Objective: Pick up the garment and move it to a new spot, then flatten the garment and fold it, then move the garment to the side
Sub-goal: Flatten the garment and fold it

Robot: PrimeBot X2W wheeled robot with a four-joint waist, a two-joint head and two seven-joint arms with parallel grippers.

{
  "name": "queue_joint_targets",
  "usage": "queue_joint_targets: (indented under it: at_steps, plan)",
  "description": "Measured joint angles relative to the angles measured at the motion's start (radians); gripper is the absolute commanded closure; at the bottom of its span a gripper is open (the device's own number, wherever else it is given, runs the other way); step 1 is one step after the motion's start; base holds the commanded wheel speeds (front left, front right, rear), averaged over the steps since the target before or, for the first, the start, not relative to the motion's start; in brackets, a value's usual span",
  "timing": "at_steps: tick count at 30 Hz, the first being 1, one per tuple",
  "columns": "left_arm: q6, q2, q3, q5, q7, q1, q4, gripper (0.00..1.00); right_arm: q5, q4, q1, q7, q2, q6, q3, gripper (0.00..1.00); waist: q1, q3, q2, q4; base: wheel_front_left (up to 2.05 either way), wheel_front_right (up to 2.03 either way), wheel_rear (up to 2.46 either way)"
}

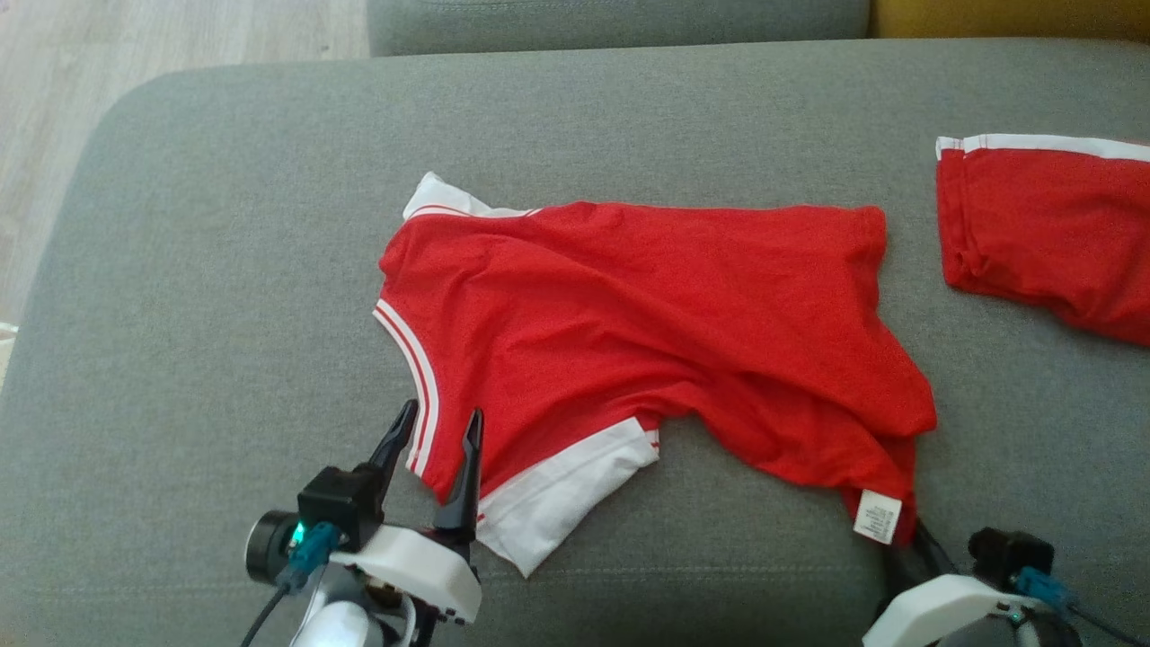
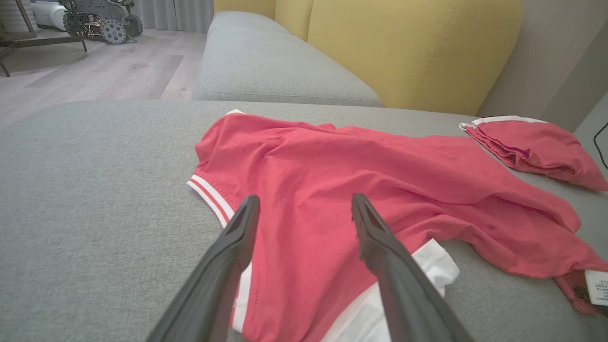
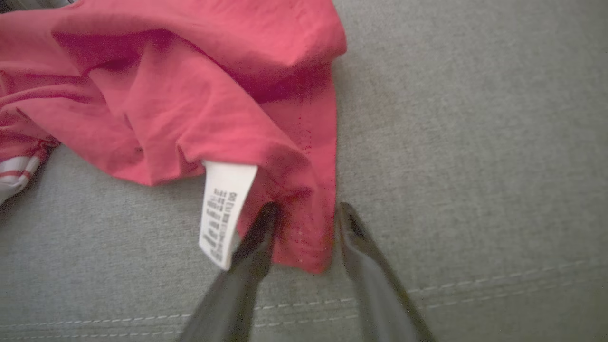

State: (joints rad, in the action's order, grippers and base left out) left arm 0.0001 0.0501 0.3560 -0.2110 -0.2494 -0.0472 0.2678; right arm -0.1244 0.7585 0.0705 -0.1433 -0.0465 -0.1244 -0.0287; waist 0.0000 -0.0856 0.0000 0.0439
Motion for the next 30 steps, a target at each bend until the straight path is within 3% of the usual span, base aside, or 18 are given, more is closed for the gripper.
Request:
queue_joint_targets:
  at_steps: [8, 13, 21, 30]
  plan:
    - [-0.001, 0.000, 0.001, -0.003, 0.000, 0.000, 0.031, 0.00, 0.146, -0.102, -0.001, 0.001, 0.002, 0.000, 0.121, 1.00, 0.0000, 0.016, 0.0000, -0.001, 0.00, 0.00, 0.00]
    - [-0.027, 0.000, 0.023, -0.063, 0.005, 0.009, 0.152, 0.00, 0.219, -0.222, -0.002, 0.021, 0.002, 0.000, 0.198, 1.00, 0.0000, 0.021, 0.0000, -0.006, 0.00, 0.00, 0.00]
    - [-0.045, 0.000, 0.070, -0.108, 0.037, -0.003, 0.262, 0.00, 0.224, -0.329, -0.002, 0.076, 0.003, 0.000, 0.223, 1.00, 0.0000, 0.015, 0.0000, -0.013, 0.00, 0.00, 0.00]
    - [-0.058, -0.001, 0.124, -0.117, 0.035, -0.042, 0.322, 0.00, 0.197, -0.361, -0.010, 0.102, 0.003, 0.000, 0.200, 1.00, 0.0000, 0.006, 0.0000, -0.022, 0.00, 0.00, 0.00]
